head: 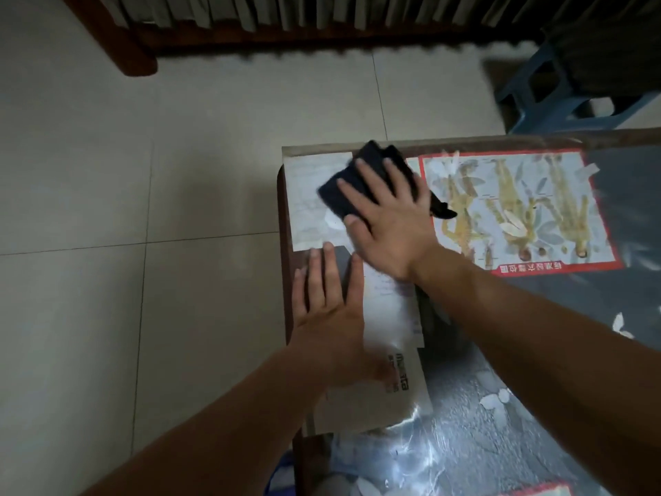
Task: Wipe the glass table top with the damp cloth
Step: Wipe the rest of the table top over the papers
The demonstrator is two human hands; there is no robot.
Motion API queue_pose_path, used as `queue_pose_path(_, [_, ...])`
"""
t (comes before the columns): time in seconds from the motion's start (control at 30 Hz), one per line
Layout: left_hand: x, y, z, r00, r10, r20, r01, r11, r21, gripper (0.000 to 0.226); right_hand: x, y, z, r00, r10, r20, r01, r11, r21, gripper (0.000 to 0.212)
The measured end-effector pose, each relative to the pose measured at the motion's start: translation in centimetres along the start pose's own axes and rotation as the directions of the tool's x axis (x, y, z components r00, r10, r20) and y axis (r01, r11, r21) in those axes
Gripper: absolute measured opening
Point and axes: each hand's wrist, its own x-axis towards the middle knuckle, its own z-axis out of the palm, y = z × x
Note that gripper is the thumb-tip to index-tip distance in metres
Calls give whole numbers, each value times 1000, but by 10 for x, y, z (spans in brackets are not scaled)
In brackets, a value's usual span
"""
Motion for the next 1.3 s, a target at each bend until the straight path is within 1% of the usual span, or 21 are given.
queue_pose_path(0.07, [0, 0, -1, 1000, -4, -9, 4, 1000, 5, 154, -2, 14, -2, 995, -103, 7, 103, 995, -6, 55])
queue_pose_path(0.1, [0, 0, -1, 1000, -3, -3, 3, 1000, -11, 154, -3, 32, -4, 996, -85, 4, 85, 996, -17, 55])
queue_pose_path(0.2, [2, -1, -1, 1000, 14, 1, -14, 999, -33, 154, -3, 75, -12, 978, 209, -16, -209, 978, 25, 56])
queue_pose_path(0.27, [2, -1, 0, 1000, 16, -3, -16, 1000, -26, 154, 9, 55, -11, 954, 295, -44, -294, 955, 42, 58])
queue_pose_path(0.3, [3, -1, 0, 1000, 14, -5, -14, 1000, -21, 154, 18, 34, -10, 971, 237, -42, -235, 971, 38, 59])
queue_pose_path(0.37, [3, -2, 1, 1000, 8, -5, -8, 1000, -2, 153, 35, -9, -7, 1000, -6, -8, 6, 999, 46, 57])
queue_pose_path(0.43, [3, -1, 0, 1000, -1, -5, 1, 1000, 15, 151, 44, -30, -6, 984, -178, 28, 177, 983, 42, 55])
queue_pose_path(0.53, [2, 0, -1, 1000, -5, -3, 5, 1000, 16, 152, 46, -2, -10, 973, -225, 42, 225, 974, 24, 54])
queue_pose_path(0.57, [2, 0, -1, 1000, -2, 10, 2, 1000, 5, 153, 44, 21, -12, 986, -166, 33, 165, 986, 12, 55])
queue_pose_path(0.63, [2, 0, -2, 1000, 6, 30, -6, 1000, -7, 153, 35, 78, -18, 996, 89, -11, -89, 996, 17, 58])
queue_pose_path(0.7, [2, -1, -3, 999, 15, 40, -14, 1000, -17, 153, 22, 123, -24, 930, 367, -39, -363, 929, 70, 60])
queue_pose_path(0.8, [3, -1, -1, 1000, 7, 31, -6, 1000, -21, 155, 17, 115, -21, 852, 520, -59, -511, 851, 120, 60])
queue_pose_path(0.87, [2, 0, -2, 999, -1, 38, 1, 1000, -20, 156, 22, 72, -18, 889, 454, -57, -445, 887, 127, 60])
queue_pose_path(0.93, [2, 1, -2, 999, -7, 39, 7, 1000, -10, 155, 17, 26, -11, 979, 202, -34, -198, 976, 94, 58])
queue_pose_path(0.97, [2, 1, -2, 999, -10, 33, 10, 1000, 2, 155, 10, 9, -6, 999, 44, -16, -43, 995, 87, 57])
queue_pose_path(1.03, [2, 1, -3, 1000, -10, 24, 10, 1000, 11, 154, -3, 5, -2, 984, -178, 0, 177, 981, 77, 53])
queue_pose_path(1.07, [2, 1, -3, 1000, -7, 26, 7, 1000, 6, 154, -1, 15, -6, 979, -202, 4, 200, 975, 91, 52])
queue_pose_path(1.1, [2, 2, -3, 999, 0, 32, 0, 1000, -3, 154, 5, 28, -10, 988, -152, 9, 150, 982, 113, 52])
queue_pose_path(1.2, [2, 1, -2, 999, 6, 31, -6, 1000, -13, 155, 35, 33, -16, 989, 149, 11, -149, 977, 153, 52])
queue_pose_path(1.23, [3, 0, -1, 1000, 4, 23, -4, 1000, -12, 155, 45, 18, -15, 989, 149, 10, -149, 976, 157, 53])
queue_pose_path(1.3, [4, -1, 1, 1000, -4, 11, 4, 1000, -5, 156, 55, -19, -14, 998, -38, 41, 30, 984, 175, 56])
